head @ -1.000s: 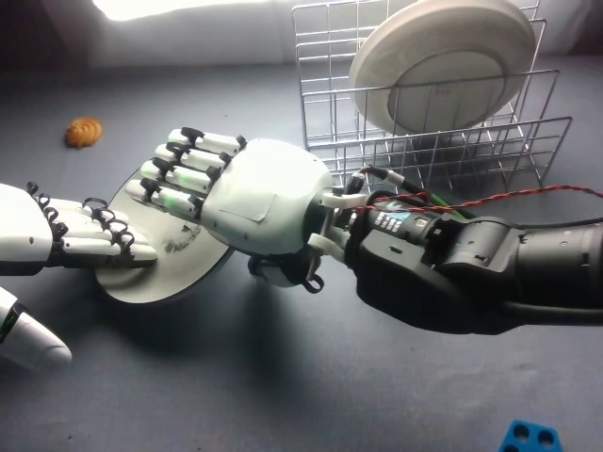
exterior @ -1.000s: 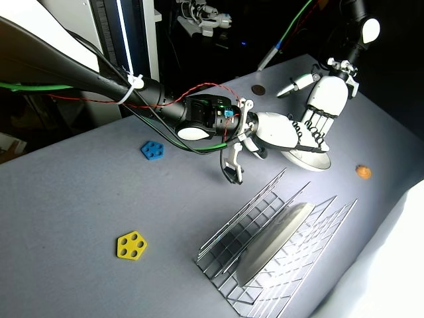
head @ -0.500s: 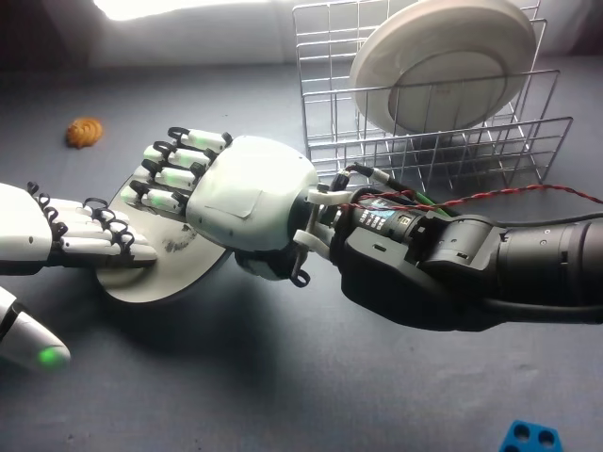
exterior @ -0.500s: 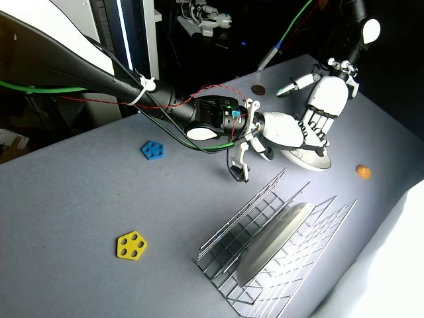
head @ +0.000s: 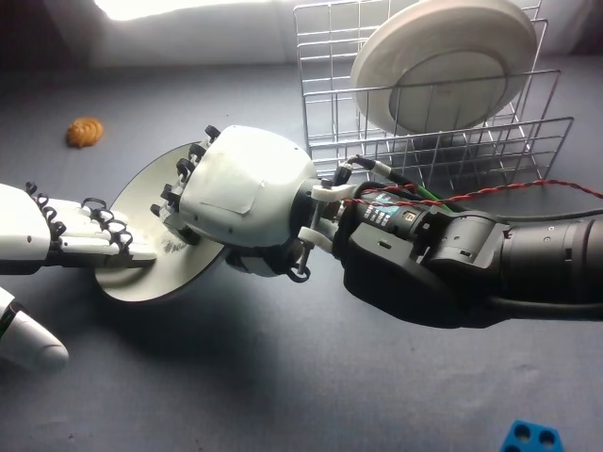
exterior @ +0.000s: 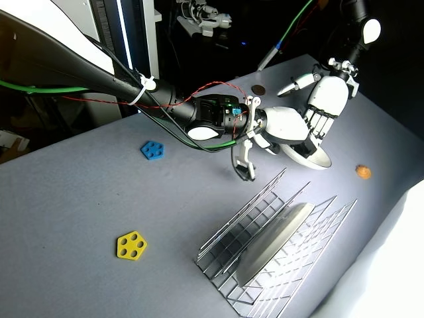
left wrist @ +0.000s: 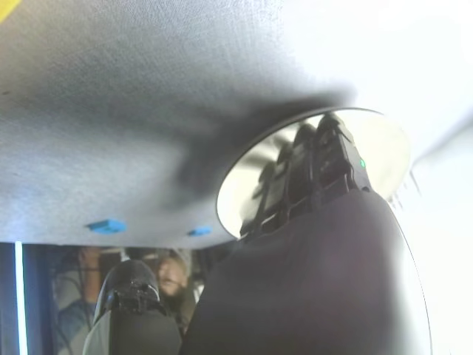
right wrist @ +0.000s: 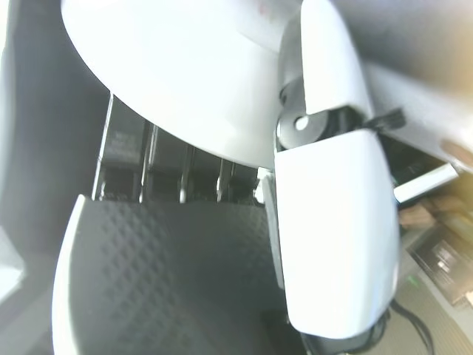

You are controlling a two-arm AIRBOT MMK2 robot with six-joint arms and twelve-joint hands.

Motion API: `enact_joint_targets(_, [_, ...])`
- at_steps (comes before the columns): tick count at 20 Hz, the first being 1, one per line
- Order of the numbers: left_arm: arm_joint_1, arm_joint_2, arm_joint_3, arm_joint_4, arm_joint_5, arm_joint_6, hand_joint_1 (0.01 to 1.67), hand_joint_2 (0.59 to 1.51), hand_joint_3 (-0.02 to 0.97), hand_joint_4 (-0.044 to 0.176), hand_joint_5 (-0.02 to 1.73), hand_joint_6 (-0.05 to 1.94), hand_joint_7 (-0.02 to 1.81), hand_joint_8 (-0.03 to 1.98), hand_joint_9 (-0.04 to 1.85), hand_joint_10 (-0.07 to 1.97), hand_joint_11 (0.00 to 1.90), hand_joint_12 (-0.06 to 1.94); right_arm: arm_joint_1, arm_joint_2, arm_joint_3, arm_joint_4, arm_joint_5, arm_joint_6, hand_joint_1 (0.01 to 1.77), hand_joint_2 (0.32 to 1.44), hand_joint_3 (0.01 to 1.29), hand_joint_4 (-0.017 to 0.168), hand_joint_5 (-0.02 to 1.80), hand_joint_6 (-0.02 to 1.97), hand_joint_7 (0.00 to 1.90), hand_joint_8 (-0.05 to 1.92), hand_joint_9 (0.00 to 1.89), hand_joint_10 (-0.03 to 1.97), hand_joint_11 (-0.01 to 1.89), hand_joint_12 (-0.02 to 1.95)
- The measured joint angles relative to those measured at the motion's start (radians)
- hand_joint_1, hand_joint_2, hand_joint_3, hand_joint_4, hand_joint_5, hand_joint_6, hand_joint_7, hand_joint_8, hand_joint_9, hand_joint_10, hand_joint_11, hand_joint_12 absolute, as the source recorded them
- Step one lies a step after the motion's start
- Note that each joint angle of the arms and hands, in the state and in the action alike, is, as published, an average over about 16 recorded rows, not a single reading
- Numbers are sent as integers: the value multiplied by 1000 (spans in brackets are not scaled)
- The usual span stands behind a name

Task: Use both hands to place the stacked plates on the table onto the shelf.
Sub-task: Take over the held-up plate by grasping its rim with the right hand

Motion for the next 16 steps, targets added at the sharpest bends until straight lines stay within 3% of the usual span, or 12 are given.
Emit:
enact_joint_targets(6, [-42,-1,8,26,-5,-11,15,974,20,-3,-15,-37,-5,-16,20,-53,9,-30,0,9,-11,-4,16,0,1296,931,12,-1,935,727,988,593,975,835,845,1130])
enact_joint_targets(16, [-223,25,19,88,-12,-25,15,971,20,0,9,-8,13,-8,18,-53,18,3,-1,32,-39,9,21,6,1306,916,12,-1,945,787,1042,670,1033,997,830,1183])
